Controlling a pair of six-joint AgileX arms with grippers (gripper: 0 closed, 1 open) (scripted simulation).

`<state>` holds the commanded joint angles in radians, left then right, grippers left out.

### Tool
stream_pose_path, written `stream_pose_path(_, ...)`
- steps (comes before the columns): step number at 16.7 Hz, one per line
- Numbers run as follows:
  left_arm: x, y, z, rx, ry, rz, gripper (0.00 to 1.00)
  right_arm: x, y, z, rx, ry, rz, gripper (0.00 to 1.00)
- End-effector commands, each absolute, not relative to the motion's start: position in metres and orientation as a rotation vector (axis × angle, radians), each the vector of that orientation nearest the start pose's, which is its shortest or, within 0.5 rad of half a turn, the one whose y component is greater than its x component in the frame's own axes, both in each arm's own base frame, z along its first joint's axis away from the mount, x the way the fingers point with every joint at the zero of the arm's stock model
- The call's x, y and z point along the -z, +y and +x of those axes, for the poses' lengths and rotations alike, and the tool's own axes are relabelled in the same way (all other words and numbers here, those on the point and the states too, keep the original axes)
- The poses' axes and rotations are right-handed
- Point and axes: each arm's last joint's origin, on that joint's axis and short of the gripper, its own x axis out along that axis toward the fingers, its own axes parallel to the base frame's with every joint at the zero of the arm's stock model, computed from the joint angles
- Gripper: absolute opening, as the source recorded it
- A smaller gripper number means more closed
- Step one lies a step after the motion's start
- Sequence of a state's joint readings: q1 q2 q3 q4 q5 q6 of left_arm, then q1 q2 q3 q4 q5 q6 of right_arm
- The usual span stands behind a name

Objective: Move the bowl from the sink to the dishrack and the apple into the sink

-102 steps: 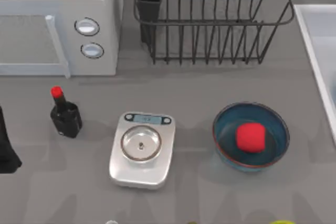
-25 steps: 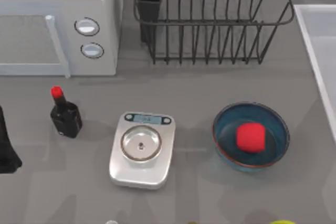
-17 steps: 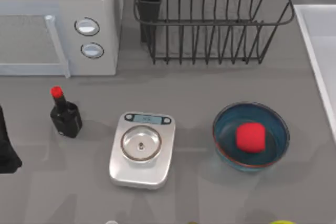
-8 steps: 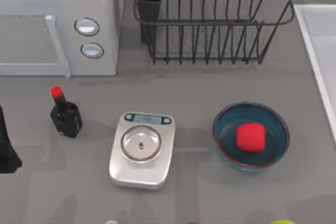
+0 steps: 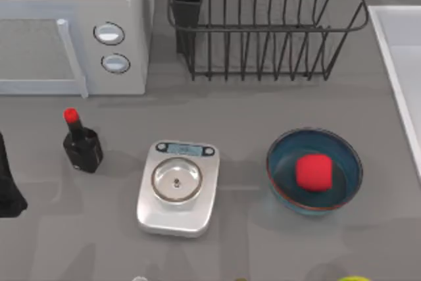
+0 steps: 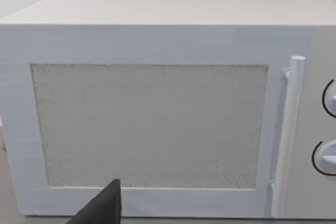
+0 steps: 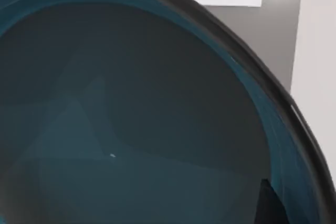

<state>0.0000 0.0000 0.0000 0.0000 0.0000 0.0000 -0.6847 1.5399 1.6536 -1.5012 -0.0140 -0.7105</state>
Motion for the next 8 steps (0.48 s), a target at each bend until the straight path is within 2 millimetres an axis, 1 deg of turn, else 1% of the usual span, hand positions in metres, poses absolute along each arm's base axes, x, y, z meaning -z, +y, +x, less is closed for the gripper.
stream_pose_path(2,-0.16,-0.001,0.106,0.0,0.0,0.0,1.0,-0.357,-0.152,0.242,0.096,1.36,-0.207,0.0)
stream_pose_path(4,-0.16,-0.001,0.106,0.0,0.0,0.0,1.0,-0.359,-0.122,0.277,0.123,1.267,-0.318,0.0)
stream_pose_path(6,-0.16,-0.001,0.106,0.0,0.0,0.0,1.0,-0.361,-0.078,0.311,0.135,1.136,-0.416,0.0)
stream_pose_path(8,-0.16,-0.001,0.106,0.0,0.0,0.0,1.0,-0.364,-0.021,0.339,0.132,0.971,-0.483,0.0)
